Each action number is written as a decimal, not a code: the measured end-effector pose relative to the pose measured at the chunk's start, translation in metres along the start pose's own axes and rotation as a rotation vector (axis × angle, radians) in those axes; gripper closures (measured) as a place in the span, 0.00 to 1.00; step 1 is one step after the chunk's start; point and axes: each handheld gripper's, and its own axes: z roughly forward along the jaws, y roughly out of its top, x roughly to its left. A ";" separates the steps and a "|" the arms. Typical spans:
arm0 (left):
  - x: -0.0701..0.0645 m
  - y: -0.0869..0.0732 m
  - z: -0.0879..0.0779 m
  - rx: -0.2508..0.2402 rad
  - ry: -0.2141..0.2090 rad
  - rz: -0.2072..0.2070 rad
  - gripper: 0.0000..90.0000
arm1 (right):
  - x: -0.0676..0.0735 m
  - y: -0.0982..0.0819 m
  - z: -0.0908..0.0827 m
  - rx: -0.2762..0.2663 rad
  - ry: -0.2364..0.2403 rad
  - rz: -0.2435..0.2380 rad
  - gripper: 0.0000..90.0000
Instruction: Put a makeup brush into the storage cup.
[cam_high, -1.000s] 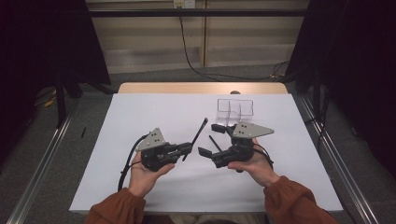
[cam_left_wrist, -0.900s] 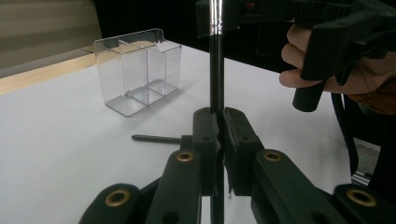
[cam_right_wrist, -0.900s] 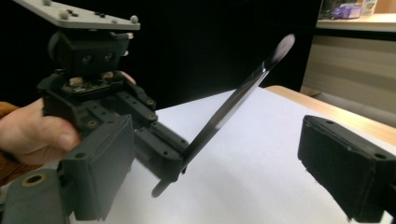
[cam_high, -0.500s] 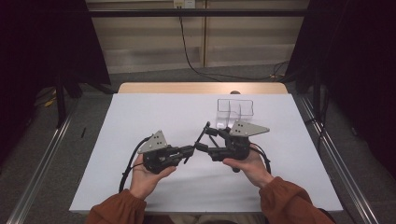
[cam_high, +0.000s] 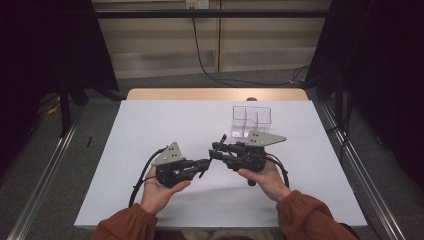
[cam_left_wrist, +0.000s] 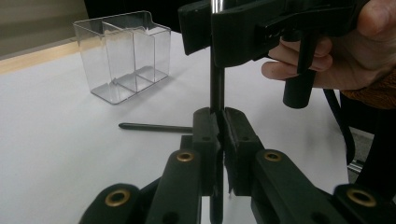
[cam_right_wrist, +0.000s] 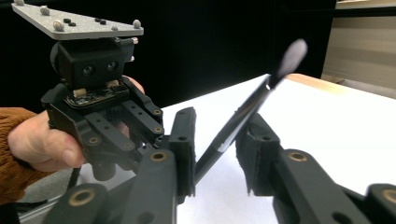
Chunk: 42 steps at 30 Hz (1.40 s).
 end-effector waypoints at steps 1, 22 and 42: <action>0.000 0.000 0.000 -0.003 0.001 0.001 0.94 | -0.001 0.000 0.000 0.000 0.001 0.001 0.84; -0.001 -0.005 0.005 -0.014 -0.008 0.018 0.93 | 0.003 0.000 0.003 -0.005 0.061 0.019 0.94; -0.002 -0.004 0.001 -0.036 0.044 -0.020 0.52 | 0.002 0.002 -0.003 -0.012 0.051 0.009 0.94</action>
